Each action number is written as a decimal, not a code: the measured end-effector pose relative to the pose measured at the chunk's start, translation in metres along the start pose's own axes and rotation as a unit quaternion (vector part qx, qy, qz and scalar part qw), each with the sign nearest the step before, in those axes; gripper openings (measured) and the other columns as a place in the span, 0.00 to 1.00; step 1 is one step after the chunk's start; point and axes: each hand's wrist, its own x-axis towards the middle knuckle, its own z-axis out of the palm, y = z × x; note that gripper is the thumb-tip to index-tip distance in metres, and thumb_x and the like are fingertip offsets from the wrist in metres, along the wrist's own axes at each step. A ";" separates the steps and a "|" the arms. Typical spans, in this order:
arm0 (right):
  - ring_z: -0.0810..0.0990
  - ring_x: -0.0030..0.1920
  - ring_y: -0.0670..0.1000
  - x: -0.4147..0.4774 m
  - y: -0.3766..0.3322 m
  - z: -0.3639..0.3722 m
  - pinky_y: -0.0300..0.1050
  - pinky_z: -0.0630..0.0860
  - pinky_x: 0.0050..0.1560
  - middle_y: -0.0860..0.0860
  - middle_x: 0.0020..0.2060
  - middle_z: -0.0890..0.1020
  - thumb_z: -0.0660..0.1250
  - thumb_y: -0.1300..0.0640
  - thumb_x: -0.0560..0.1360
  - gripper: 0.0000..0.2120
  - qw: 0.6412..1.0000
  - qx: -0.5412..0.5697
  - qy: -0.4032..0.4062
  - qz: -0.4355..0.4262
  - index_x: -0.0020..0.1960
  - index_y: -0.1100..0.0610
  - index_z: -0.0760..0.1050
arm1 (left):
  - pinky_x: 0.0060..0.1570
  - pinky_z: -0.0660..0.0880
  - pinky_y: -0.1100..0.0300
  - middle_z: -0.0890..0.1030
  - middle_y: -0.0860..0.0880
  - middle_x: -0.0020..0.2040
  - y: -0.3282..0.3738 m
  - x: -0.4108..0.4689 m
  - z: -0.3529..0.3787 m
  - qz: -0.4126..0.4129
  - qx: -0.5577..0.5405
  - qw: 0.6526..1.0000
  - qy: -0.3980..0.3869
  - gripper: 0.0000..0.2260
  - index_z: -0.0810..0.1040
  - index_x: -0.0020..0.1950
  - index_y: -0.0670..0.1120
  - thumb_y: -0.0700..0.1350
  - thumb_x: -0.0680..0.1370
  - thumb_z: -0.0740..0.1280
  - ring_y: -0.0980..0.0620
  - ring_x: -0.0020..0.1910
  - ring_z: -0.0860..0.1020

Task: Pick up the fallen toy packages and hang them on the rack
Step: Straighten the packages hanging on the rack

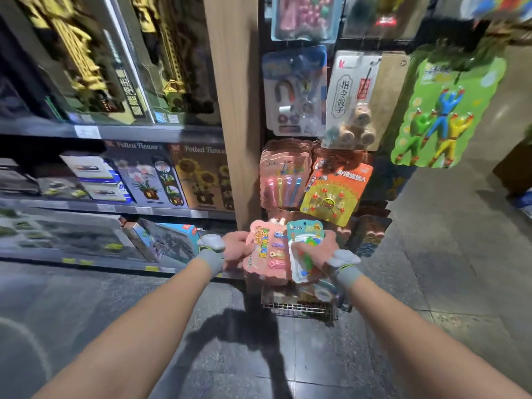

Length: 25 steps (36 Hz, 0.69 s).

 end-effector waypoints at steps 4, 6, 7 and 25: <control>0.79 0.47 0.52 0.004 -0.009 -0.006 0.49 0.82 0.41 0.51 0.51 0.77 0.78 0.43 0.62 0.44 0.997 -0.072 -0.008 -0.040 0.67 0.56 0.57 | 0.52 0.80 0.50 0.85 0.45 0.51 0.015 0.004 -0.007 0.039 0.007 0.999 0.029 0.06 0.81 0.55 0.48 0.42 0.81 0.66 0.44 0.51 0.83; 0.78 0.49 0.51 0.006 -0.013 -0.010 0.46 0.79 0.46 0.51 0.52 0.76 0.79 0.45 0.62 0.46 0.993 -0.102 -0.004 -0.060 0.69 0.58 0.56 | 0.46 0.78 0.57 0.84 0.47 0.50 0.028 0.002 -0.007 0.061 0.033 0.997 0.039 0.07 0.80 0.57 0.48 0.44 0.81 0.65 0.48 0.49 0.81; 0.77 0.49 0.51 0.007 -0.016 -0.013 0.44 0.77 0.46 0.51 0.52 0.75 0.79 0.46 0.62 0.46 0.991 -0.113 -0.005 -0.072 0.70 0.58 0.57 | 0.44 0.76 0.59 0.84 0.49 0.50 0.033 0.002 -0.007 0.067 0.053 0.995 0.047 0.07 0.80 0.57 0.49 0.46 0.82 0.64 0.50 0.49 0.81; 0.77 0.54 0.49 0.007 -0.064 -0.027 0.44 0.77 0.55 0.49 0.56 0.76 0.81 0.45 0.58 0.50 0.961 -0.143 -0.076 -0.223 0.70 0.57 0.58 | 0.46 0.72 0.61 0.81 0.49 0.49 0.118 0.000 -0.012 0.147 0.195 0.959 0.141 0.06 0.81 0.52 0.46 0.46 0.79 0.67 0.54 0.47 0.77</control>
